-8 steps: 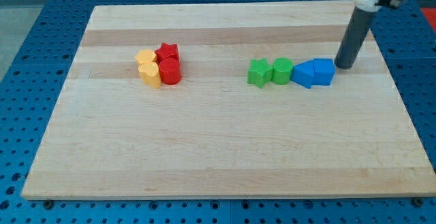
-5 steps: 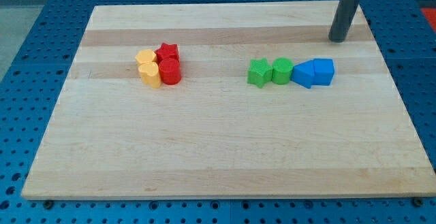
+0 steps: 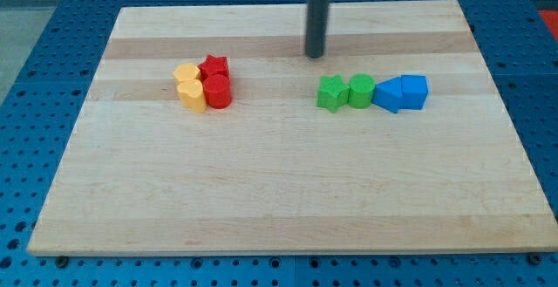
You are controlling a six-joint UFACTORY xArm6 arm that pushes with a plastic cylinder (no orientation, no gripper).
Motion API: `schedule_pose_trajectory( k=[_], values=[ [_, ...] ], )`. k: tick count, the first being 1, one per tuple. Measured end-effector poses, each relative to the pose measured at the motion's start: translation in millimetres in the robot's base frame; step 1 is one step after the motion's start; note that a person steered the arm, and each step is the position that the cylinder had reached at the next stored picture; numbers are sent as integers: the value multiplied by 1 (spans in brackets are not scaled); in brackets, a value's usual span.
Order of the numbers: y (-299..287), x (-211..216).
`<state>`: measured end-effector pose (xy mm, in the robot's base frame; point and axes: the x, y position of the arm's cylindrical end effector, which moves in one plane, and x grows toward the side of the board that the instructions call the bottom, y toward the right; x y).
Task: Push the red blocks and heart to the bottom side
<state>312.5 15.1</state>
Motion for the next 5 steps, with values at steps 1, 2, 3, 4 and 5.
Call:
schedule_pose_trajectory(
  k=[1, 2, 3, 4, 5],
  values=[
    [-57, 0],
    [-89, 0],
    [-112, 0],
    [-134, 0],
    [-138, 0]
  ],
)
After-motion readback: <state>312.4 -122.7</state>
